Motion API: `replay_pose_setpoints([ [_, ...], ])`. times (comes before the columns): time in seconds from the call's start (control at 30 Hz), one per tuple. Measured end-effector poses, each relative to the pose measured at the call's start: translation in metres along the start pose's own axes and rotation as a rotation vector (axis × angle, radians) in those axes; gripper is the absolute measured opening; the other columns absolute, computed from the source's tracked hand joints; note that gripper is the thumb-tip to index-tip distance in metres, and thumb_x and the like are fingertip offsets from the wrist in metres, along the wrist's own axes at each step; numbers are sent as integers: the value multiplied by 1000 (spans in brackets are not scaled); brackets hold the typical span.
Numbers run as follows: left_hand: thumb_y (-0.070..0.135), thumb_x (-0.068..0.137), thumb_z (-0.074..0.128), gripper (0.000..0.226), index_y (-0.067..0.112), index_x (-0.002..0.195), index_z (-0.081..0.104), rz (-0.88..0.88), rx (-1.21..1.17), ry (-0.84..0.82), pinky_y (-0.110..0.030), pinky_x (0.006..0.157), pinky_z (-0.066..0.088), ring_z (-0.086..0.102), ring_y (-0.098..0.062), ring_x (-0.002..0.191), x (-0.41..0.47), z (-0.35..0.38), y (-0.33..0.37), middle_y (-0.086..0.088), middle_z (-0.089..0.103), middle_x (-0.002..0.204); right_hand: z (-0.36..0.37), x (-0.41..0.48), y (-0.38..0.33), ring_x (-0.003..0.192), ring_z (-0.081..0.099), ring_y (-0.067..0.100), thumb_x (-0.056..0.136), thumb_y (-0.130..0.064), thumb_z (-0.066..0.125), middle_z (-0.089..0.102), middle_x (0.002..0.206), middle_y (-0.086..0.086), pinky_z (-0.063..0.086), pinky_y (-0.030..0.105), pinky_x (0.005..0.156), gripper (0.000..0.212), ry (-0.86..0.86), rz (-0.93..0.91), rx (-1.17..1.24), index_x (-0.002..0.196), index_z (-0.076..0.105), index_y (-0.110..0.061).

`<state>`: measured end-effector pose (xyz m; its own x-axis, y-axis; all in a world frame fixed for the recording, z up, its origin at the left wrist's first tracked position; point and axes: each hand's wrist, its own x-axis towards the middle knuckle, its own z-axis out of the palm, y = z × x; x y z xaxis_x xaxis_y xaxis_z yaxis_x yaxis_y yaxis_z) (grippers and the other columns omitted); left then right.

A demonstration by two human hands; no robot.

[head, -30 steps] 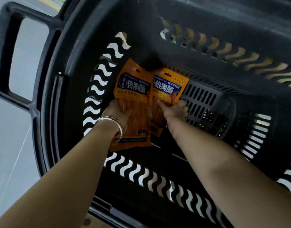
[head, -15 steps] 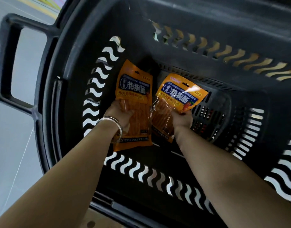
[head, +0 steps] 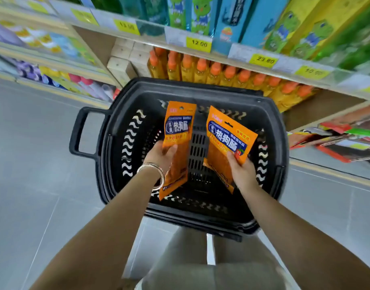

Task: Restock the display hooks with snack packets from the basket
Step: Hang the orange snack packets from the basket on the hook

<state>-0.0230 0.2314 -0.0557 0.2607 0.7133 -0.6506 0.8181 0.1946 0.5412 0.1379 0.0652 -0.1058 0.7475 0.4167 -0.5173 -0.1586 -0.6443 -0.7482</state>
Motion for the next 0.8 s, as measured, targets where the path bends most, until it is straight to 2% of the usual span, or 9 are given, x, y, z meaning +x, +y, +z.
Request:
replay_pose_setpoints([
  [0.13, 39, 92, 52, 26, 27, 115, 55, 186, -7, -3, -27, 77, 40, 56, -13, 86, -63, 14, 29, 11, 61, 93, -70, -39, -16, 104, 56, 20, 96, -33, 51, 63, 110, 4, 36, 23, 85, 35, 5, -161, -9, 123, 59, -13],
  [0.27, 26, 93, 55, 23, 28, 115, 56, 313, -144, 14, -26, 85, 39, 56, -14, 98, -118, 41, 72, 8, 61, 103, -144, -69, -26, 115, 50, 12, 96, -14, 53, 56, 122, -2, 34, 7, 89, 34, 141, -329, 218, 129, 54, -7],
  [0.37, 22, 91, 58, 20, 27, 111, 60, 412, -226, 50, -23, 84, 37, 56, -11, 95, -163, 73, 115, 10, 62, 99, -214, -87, -32, 119, 50, 10, 95, -12, 53, 54, 128, -5, 35, 18, 102, 30, 191, -389, 400, 123, 54, -22],
  [0.47, 34, 91, 57, 12, 33, 103, 59, 472, -328, 100, -24, 82, 36, 55, -11, 93, -207, 109, 163, 9, 61, 98, -293, -100, -30, 92, 56, 1, 96, -24, 53, 66, 106, 4, 41, 22, 92, 12, 285, -431, 375, 99, 64, -23],
  [0.53, 41, 91, 54, 17, 30, 102, 60, 525, -356, 139, -22, 78, 35, 54, -13, 95, -235, 133, 198, 8, 59, 97, -347, -105, -27, 71, 53, 6, 96, -33, 50, 68, 85, 13, 40, 10, 71, 30, 384, -464, 327, 82, 65, -11],
  [0.6, 40, 91, 55, 21, 24, 104, 59, 598, -405, 146, -13, 71, 33, 52, -13, 97, -263, 153, 233, 7, 56, 98, -400, -112, -31, 67, 51, 7, 97, -36, 49, 63, 69, -1, 37, 6, 59, 33, 468, -514, 289, 77, 63, -13],
  [0.67, 37, 91, 57, 21, 22, 106, 61, 688, -421, 140, -9, 67, 30, 52, -13, 98, -290, 170, 266, 6, 57, 99, -446, -118, -40, 73, 54, 4, 97, -34, 48, 59, 73, -17, 38, 12, 66, 20, 502, -586, 248, 89, 62, -22],
  [0.73, 36, 90, 58, 20, 24, 106, 61, 736, -439, 137, -9, 68, 31, 51, -9, 93, -315, 181, 297, 11, 57, 94, -487, -122, -49, 78, 56, 3, 97, -33, 49, 62, 81, -18, 40, 20, 72, 14, 531, -655, 230, 94, 61, -26],
  [0.8, 28, 90, 60, 3, 29, 87, 61, 803, -490, 88, -2, 56, 35, 56, 5, 75, -332, 186, 324, 25, 59, 79, -523, -126, -60, 71, 54, -7, 96, -29, 52, 61, 73, -22, 40, 14, 67, 12, 585, -721, 235, 89, 61, -27],
])
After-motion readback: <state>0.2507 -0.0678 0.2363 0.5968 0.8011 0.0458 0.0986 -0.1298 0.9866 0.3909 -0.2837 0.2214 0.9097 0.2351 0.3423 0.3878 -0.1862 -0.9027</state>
